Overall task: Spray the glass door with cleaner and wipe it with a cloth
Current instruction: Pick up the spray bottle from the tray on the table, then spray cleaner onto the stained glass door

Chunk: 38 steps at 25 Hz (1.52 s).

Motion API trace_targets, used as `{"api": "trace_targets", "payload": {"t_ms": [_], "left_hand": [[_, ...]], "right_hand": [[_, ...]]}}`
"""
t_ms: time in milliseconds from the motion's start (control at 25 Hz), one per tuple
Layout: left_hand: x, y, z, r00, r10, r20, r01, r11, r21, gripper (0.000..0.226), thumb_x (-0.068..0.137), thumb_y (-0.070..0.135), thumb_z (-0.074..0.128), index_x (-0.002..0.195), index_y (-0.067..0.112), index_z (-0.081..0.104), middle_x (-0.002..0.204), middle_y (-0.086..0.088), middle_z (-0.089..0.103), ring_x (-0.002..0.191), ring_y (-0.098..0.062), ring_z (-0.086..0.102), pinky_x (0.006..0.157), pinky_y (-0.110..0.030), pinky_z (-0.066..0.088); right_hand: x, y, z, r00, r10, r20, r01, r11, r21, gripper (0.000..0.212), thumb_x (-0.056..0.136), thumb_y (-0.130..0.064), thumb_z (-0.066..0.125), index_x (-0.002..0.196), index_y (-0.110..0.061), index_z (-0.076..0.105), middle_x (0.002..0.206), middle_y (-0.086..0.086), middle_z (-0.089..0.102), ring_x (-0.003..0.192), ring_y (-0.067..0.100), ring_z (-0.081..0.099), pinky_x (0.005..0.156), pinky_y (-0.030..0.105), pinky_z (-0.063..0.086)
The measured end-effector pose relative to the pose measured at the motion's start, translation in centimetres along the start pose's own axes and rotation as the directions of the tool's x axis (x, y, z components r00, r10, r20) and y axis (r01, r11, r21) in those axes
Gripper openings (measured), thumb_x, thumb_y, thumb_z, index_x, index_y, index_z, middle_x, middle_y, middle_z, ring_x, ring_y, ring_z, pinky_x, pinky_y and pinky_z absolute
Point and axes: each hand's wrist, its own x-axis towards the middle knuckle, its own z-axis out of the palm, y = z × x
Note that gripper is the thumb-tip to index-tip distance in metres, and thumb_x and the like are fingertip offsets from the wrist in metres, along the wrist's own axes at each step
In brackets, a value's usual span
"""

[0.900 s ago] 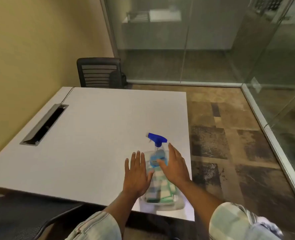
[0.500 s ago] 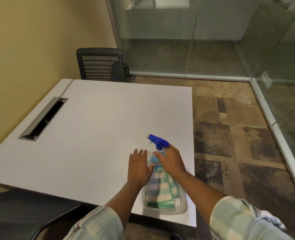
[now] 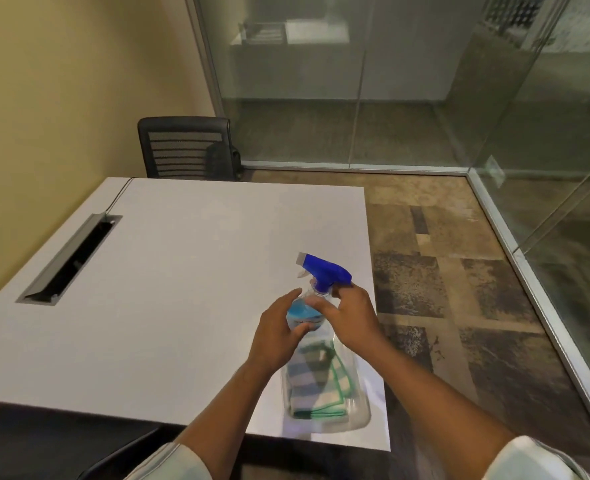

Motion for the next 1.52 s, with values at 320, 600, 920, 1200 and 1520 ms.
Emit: {"api": "trace_targets", "payload": {"t_ms": [320,600,920,1200,1520], "left_hand": [[-5.0,5.9,-1.7,0.943,0.194,0.269,-0.182,0.981,-0.070,0.051,0.082,0.035,0.088,0.130,0.038,0.071,0.120,0.018,0.078,0.114,-0.009,0.072,0.103,-0.031,0.059],[-10.9,11.4,3.0,0.816,0.316,0.483,-0.292,0.948,-0.128,0.056,0.087,0.026,0.091,0.140,0.027,0.071,0.122,0.016,0.076,0.107,0.000,0.070,0.095,-0.014,0.049],[-17.6,18.8,13.2,0.495,0.453,0.742,-0.443,0.866,-0.233,0.052,0.086,0.022,0.094,0.134,0.020,0.075,0.119,0.017,0.078,0.105,0.012,0.071,0.098,-0.015,0.054],[-22.4,27.7,26.4,0.255,0.461,0.850,-0.483,0.822,-0.301,0.048,0.084,0.021,0.096,0.127,0.016,0.077,0.116,0.013,0.081,0.102,0.011,0.070,0.095,-0.018,0.056],[-27.9,41.3,42.2,0.028,0.603,0.797,-0.685,0.592,-0.424,0.093,0.086,0.037,0.075,0.166,0.040,0.026,0.170,0.019,0.032,0.161,0.002,0.025,0.133,-0.024,0.022]], "right_hand": [[-7.5,-2.6,-4.8,0.992,-0.091,-0.084,0.100,0.989,0.110,0.058,0.078,-0.013,0.095,0.126,-0.032,0.067,0.105,-0.027,0.075,0.101,-0.008,0.069,0.083,0.010,0.052],[-17.0,-1.3,-10.5,0.983,0.018,-0.180,0.016,0.983,0.184,0.062,0.069,-0.040,0.094,0.125,-0.022,0.074,0.121,0.012,0.076,0.108,0.022,0.074,0.102,0.043,0.062],[-30.6,3.6,-18.8,0.926,-0.084,-0.367,0.214,0.920,0.328,0.063,0.084,0.006,0.063,0.146,-0.003,0.058,0.141,0.021,0.070,0.135,0.038,0.064,0.106,0.056,0.052],[-40.7,8.0,-28.9,0.829,0.063,-0.556,0.215,0.882,0.420,0.042,0.073,0.008,0.056,0.114,0.008,0.067,0.116,0.026,0.078,0.098,0.036,0.078,0.077,0.035,0.061],[-50.5,13.4,-44.2,0.505,0.144,-0.851,0.248,0.920,0.303,0.012,0.086,-0.003,0.072,0.097,-0.008,0.074,0.113,0.023,0.077,0.093,0.033,0.076,0.080,0.048,0.056]]}}
